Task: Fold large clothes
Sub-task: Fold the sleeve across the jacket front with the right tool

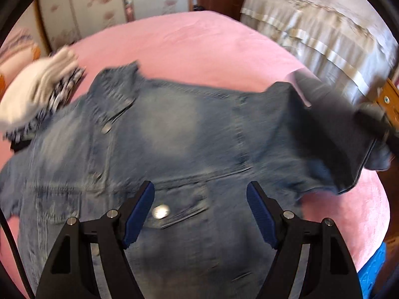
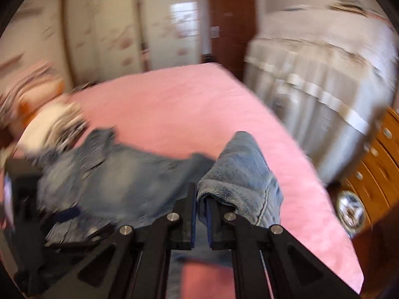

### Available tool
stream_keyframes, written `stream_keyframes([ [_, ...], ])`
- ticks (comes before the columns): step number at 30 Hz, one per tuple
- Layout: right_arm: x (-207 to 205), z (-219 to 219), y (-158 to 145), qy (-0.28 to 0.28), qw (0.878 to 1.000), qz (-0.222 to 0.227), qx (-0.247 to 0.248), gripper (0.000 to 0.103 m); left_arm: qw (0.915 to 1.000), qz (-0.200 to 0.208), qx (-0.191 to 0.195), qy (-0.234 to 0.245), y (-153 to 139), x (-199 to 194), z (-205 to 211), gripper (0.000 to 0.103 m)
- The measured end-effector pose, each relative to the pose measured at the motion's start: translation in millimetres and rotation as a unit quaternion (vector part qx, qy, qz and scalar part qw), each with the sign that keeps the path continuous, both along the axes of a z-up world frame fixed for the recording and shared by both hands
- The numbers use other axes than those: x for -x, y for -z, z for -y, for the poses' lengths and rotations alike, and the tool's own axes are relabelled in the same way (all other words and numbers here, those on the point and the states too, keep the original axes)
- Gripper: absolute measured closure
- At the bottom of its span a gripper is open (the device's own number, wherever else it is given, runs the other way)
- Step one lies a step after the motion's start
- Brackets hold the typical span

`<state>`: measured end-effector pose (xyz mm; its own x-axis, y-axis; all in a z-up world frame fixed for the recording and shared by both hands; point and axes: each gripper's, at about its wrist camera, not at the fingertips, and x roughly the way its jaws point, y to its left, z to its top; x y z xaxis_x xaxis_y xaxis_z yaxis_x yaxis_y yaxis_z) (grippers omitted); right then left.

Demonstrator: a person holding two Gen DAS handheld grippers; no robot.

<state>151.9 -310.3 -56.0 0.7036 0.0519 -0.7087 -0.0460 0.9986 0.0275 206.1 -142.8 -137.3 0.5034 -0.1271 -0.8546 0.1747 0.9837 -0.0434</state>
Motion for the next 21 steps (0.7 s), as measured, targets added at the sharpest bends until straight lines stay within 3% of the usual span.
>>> stream_keyframes([
  [2, 2, -28, 22, -0.029, 0.999, -0.029, 0.009, 0.095, 0.9998, -0.014, 0.006, -0.011, 9, 1, -21, 0.028],
  [4, 2, -47, 56, -0.058, 0.995, -0.086, 0.0, 0.08, 0.9989, -0.039, 0.017, -0.018, 23, 1, -42, 0.028],
  [5, 3, -51, 68, -0.063, 0.993, -0.103, -0.009, 0.067, 0.9985, -0.048, 0.021, -0.018, 28, 1, -48, 0.028],
  [6, 8, -53, 79, -0.064, 0.991, -0.118, -0.024, 0.06, 0.9978, -0.059, 0.024, -0.016, 35, 2, -55, 0.028],
  [12, 33, -38, 101, -0.038, 0.981, -0.16, -0.101, 0.058, 0.9955, -0.084, 0.043, 0.002, 58, 8, -59, 0.028],
  [16, 48, -20, 92, -0.012, 0.983, -0.149, -0.106, 0.058, 0.9955, -0.077, 0.045, 0.03, 55, 13, -37, 0.028],
  [21, 63, 16, 84, 0.055, 0.983, -0.129, -0.122, 0.058, 0.9942, -0.059, 0.017, 0.088, 46, 15, 8, 0.028],
])
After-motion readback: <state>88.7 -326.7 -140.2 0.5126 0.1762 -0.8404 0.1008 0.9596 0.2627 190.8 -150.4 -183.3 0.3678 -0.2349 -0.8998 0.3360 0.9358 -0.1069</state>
